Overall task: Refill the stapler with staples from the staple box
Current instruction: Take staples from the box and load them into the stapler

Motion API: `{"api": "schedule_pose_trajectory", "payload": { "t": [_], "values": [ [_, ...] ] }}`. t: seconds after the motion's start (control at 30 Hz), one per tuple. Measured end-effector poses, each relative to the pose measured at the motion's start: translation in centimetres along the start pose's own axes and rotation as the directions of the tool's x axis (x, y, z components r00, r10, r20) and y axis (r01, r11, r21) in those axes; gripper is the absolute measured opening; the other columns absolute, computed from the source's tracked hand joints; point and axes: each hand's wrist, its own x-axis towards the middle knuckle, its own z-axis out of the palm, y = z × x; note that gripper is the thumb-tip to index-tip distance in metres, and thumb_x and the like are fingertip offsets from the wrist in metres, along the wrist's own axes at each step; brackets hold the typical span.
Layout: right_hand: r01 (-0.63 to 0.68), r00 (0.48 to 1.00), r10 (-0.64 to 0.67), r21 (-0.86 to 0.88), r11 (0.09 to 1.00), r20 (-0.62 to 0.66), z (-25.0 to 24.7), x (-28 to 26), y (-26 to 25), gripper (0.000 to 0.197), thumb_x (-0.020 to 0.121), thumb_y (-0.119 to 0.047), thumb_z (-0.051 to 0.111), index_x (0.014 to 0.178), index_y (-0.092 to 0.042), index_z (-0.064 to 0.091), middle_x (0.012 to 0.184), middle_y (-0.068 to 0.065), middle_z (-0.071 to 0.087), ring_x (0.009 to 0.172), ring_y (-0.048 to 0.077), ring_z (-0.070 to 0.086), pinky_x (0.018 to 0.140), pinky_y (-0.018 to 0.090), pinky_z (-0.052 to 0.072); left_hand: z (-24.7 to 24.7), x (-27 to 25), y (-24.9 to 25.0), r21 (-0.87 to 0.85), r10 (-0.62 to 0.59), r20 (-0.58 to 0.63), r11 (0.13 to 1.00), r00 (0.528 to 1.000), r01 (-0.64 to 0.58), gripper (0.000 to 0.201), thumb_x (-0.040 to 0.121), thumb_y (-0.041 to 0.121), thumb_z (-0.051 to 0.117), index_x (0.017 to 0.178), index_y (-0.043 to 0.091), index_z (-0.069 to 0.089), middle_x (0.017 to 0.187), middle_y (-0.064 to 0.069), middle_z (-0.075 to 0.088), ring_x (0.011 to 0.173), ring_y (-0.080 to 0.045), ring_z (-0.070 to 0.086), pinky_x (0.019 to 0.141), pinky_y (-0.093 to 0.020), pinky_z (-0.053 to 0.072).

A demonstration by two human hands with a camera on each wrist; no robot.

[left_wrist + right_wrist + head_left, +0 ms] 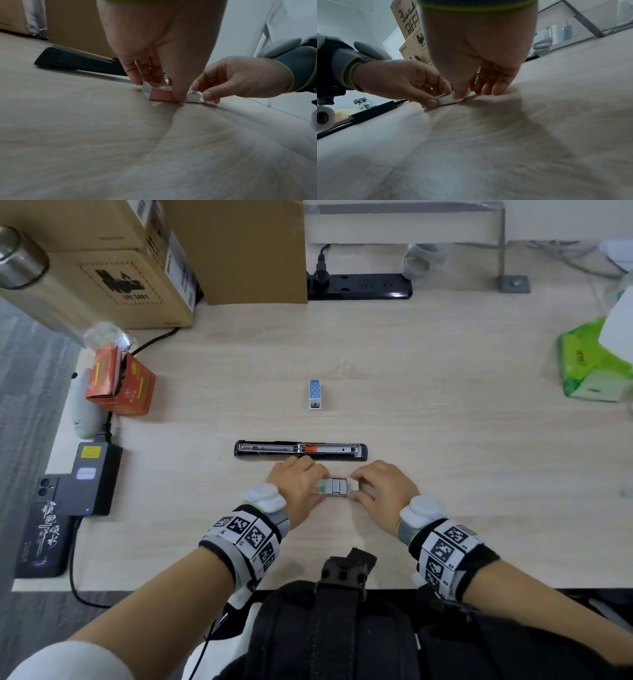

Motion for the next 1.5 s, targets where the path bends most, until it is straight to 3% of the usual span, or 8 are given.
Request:
{"api": "schedule_pose_trajectory", "payload": {
  "t": [0.13, 0.33, 0.7, 1.07, 1.13, 1.23, 1.37, 1.5],
  "values": [
    [0.036, 0.998, -0.036, -0.009, 0.999, -0.060, 0.2, -0.1, 0.0, 0.015, 0.085, -0.025, 0.063, 0.099, -0.018, 0.064, 0.100, 0.002, 0.061, 0.095, 0.024, 0.055, 0.076, 0.042, 0.051, 0.1, 0.0, -0.2, -0.026, -0.005, 0.004, 1.000, 1.000, 0.005, 0.033, 0.080, 0.029, 0.067, 0.111, 0.021, 0.058, 0.108, -0.005, 0.058, 0.096, -0.027, 0.049, 0.081, -0.039, 0.041],
    [0.144, 0.984, -0.144, -0.009, 0.990, -0.105, 1.2, -0.2, -1.2, 0.011, 0.086, -0.019, 0.059, 0.094, -0.021, 0.065, 0.090, -0.001, 0.057, 0.082, 0.020, 0.054, 0.063, 0.031, 0.047, 0.3, 0.2, -0.4, -0.032, -0.024, 0.022, 0.999, 0.999, 0.024, 0.033, 0.080, 0.030, 0.067, 0.111, 0.022, 0.058, 0.108, -0.005, 0.057, 0.097, -0.028, 0.048, 0.082, -0.040, 0.042],
    [-0.103, 0.995, 0.103, -0.045, 0.994, -0.002, 0.4, 0.6, -1.7, 0.017, 0.082, -0.039, 0.062, 0.086, -0.023, 0.066, 0.093, 0.000, 0.057, 0.092, 0.022, 0.053, 0.076, 0.032, 0.045, 0.3, 0.3, -0.5, -0.059, -0.033, 0.001, 0.998, 0.999, 0.033, 0.031, 0.076, 0.030, 0.070, 0.105, 0.024, 0.061, 0.102, -0.005, 0.059, 0.092, -0.027, 0.049, 0.079, -0.042, 0.045],
    [-0.151, 0.988, 0.151, 0.008, 0.988, 0.013, -0.8, 1.0, -2.0, 0.013, 0.085, -0.027, 0.055, 0.082, -0.020, 0.066, 0.087, -0.004, 0.053, 0.079, 0.020, 0.057, 0.065, 0.026, 0.039, -0.1, 0.3, -0.4, -0.052, -0.040, 0.039, 0.998, 0.998, 0.042, 0.037, 0.078, 0.036, 0.068, 0.112, 0.026, 0.057, 0.107, -0.001, 0.057, 0.096, -0.025, 0.047, 0.083, -0.038, 0.042],
    [-0.151, 0.988, 0.152, 0.051, 0.987, -0.020, -1.4, 1.0, -2.1, 0.011, 0.085, -0.026, 0.056, 0.079, -0.023, 0.065, 0.085, -0.005, 0.055, 0.074, 0.015, 0.054, 0.062, 0.024, 0.037, -0.5, 0.2, -0.3, -0.065, -0.023, 0.035, 0.998, 0.999, 0.025, 0.045, 0.076, 0.040, 0.069, 0.117, 0.026, 0.055, 0.109, 0.000, 0.057, 0.099, -0.024, 0.048, 0.086, -0.038, 0.042],
    [-0.138, 0.986, 0.154, 0.205, 0.969, -0.067, -2.1, 1.1, -2.8, 0.013, 0.083, -0.024, 0.060, 0.071, -0.029, 0.064, 0.077, -0.009, 0.058, 0.065, 0.008, 0.053, 0.061, 0.024, 0.042, -1.1, 0.1, 0.2, -0.214, -0.054, -0.091, 0.976, 0.994, 0.034, 0.046, 0.074, 0.039, 0.072, 0.115, 0.023, 0.056, 0.104, 0.001, 0.062, 0.095, -0.020, 0.051, 0.084, -0.035, 0.043],
    [-0.146, 0.980, 0.192, 0.450, 0.881, -0.057, -2.5, 1.9, -4.3, 0.014, 0.083, -0.020, 0.063, 0.070, -0.022, 0.069, 0.071, -0.001, 0.068, 0.061, 0.010, 0.055, 0.062, 0.024, 0.046, -2.2, 1.0, 1.6, -0.401, -0.136, -0.125, 0.913, 0.983, 0.075, 0.030, 0.075, 0.027, 0.073, 0.101, 0.021, 0.062, 0.089, 0.008, 0.064, 0.077, -0.012, 0.054, 0.074, -0.028, 0.045],
    [-0.159, 0.977, 0.209, 0.529, 0.833, -0.035, -2.3, 2.3, -4.5, 0.011, 0.082, -0.024, 0.067, 0.072, -0.020, 0.071, 0.074, 0.004, 0.071, 0.062, 0.008, 0.055, 0.066, 0.028, 0.047, -2.8, 1.4, 2.1, -0.408, -0.179, -0.132, 0.906, 0.975, 0.111, 0.009, 0.080, 0.023, 0.068, 0.089, 0.020, 0.067, 0.074, 0.012, 0.062, 0.068, -0.010, 0.058, 0.065, -0.026, 0.045]
  ]
}}
